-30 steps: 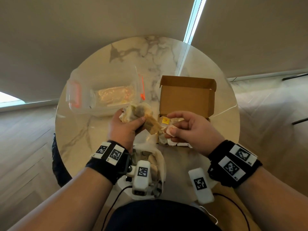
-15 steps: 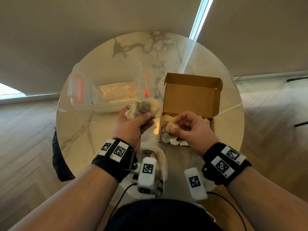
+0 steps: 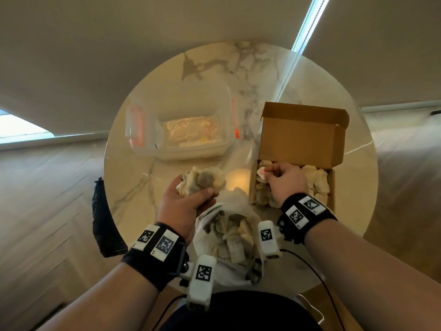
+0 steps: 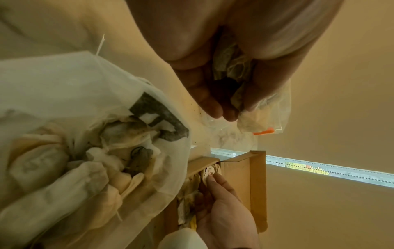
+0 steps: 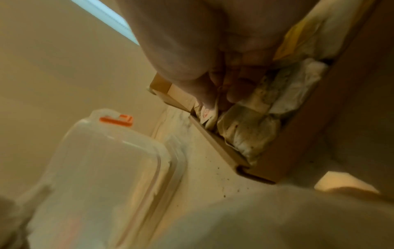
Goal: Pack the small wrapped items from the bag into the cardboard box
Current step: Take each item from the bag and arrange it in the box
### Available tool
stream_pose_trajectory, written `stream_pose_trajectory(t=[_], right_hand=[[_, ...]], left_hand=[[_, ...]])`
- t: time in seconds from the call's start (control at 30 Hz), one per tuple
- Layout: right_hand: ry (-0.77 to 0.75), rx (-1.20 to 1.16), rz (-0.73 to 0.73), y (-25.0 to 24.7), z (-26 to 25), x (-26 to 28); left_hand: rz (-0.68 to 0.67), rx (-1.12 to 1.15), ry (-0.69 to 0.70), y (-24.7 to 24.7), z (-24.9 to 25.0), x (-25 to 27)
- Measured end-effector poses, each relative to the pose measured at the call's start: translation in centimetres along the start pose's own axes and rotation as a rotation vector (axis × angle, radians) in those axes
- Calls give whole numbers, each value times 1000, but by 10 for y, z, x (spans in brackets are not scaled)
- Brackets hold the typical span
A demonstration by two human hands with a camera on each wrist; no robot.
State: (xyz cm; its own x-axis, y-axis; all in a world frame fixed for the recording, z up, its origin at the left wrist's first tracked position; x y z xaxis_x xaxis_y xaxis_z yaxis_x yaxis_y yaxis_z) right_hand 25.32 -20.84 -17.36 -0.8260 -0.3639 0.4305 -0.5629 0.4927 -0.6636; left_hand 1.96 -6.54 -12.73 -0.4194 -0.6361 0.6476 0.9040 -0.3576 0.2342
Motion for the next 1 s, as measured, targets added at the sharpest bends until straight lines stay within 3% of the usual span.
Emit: stream_pose_trajectory(t=[0.23,0.33,0.57,0.7,0.83,0.93,1.0], right_hand=[[-42,283,39,10,-16,7],[-83,275,74,-3,-29,18],[-224,-323,-286,-31,-79,84],[-242,-354,-290,-38,-75,97],[-155,-605,-316,-47,-65,106],[-83,-785,-343,-50,-57,110],[-29,-872,-280,-54,-48,108]], left_hand=[[-57,-46,17,1,7,1],[-99,-47,-2,8,8,2],[-233,-41,-32,40,14,6],[-336,-92,-12,60,18,10],[-406,-25,-32,69,20,14],[-416,18,-60,70,19,15],[-381,9,-81,67,17,12]])
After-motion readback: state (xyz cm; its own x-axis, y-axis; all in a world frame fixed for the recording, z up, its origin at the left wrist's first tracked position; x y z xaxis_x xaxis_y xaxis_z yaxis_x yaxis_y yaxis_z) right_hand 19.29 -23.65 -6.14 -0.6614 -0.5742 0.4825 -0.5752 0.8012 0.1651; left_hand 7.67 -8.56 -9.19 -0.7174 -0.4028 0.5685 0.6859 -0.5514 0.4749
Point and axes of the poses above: each hand's wrist, its own x-axis away from the middle knuckle, its own y-axis out of the palm, z = x × y, the point moved 6 cm from there along -x, towards the middle knuckle, and after that the axes turned 1 degree about -x, right-handed, at the moved point
